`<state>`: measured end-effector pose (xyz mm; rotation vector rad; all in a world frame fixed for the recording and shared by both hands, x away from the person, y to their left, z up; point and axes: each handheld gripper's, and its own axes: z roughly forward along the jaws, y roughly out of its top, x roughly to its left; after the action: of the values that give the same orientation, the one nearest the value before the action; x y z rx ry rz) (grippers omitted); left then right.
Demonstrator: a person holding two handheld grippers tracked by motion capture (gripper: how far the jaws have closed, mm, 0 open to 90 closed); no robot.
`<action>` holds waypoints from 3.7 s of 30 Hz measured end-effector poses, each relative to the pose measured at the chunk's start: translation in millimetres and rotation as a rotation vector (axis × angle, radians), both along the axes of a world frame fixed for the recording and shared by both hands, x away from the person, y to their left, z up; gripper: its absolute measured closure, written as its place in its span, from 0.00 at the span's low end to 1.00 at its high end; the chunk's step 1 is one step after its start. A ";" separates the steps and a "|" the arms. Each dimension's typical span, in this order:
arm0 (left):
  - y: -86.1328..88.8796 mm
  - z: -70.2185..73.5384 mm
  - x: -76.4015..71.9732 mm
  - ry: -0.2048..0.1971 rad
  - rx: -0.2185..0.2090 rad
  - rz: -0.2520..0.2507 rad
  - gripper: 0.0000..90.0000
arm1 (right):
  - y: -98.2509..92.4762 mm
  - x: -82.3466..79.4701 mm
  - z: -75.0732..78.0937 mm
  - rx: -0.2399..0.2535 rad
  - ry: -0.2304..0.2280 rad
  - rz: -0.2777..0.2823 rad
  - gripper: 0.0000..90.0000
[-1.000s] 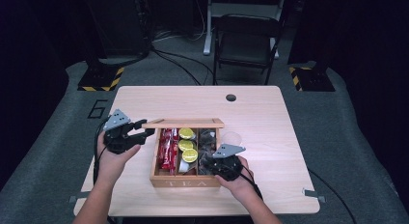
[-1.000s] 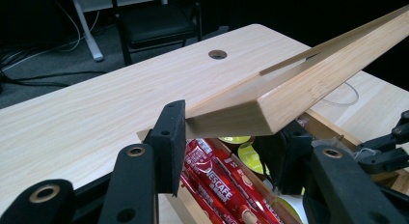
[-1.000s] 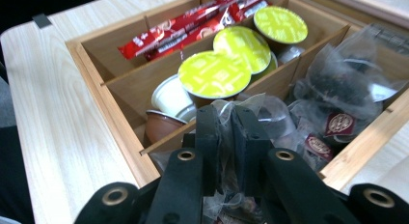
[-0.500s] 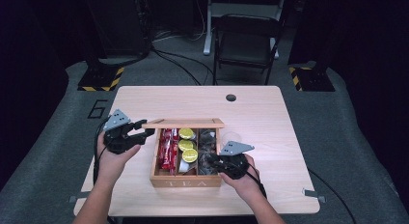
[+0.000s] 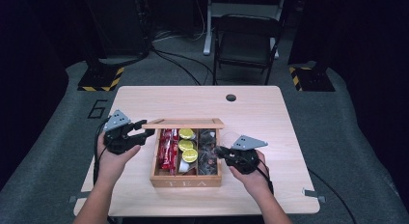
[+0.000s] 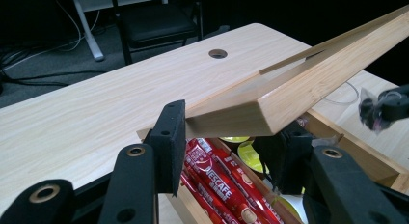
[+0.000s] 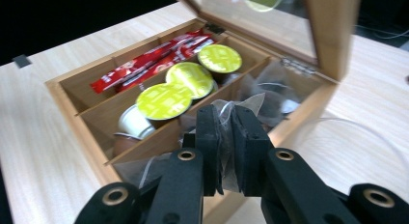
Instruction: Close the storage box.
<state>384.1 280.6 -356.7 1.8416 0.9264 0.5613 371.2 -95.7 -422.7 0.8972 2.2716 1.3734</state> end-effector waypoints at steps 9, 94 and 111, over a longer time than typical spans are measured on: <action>-1.1 -2.3 -2.9 -0.013 0.002 0.008 0.61 | -20.0 9.3 7.3 0.020 -0.014 -0.070 0.91; -1.6 -9.2 -25.9 0.001 0.014 0.013 0.61 | 3.9 12.2 47.5 0.046 -0.142 -0.021 0.54; -2.8 0.4 -19.0 0.031 0.016 0.022 0.60 | 1.0 14.9 60.6 0.038 -0.114 -0.001 0.58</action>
<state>365.1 277.8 -356.3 1.8611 0.9659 0.5569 386.1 -94.7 -362.1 0.8102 2.1668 1.4336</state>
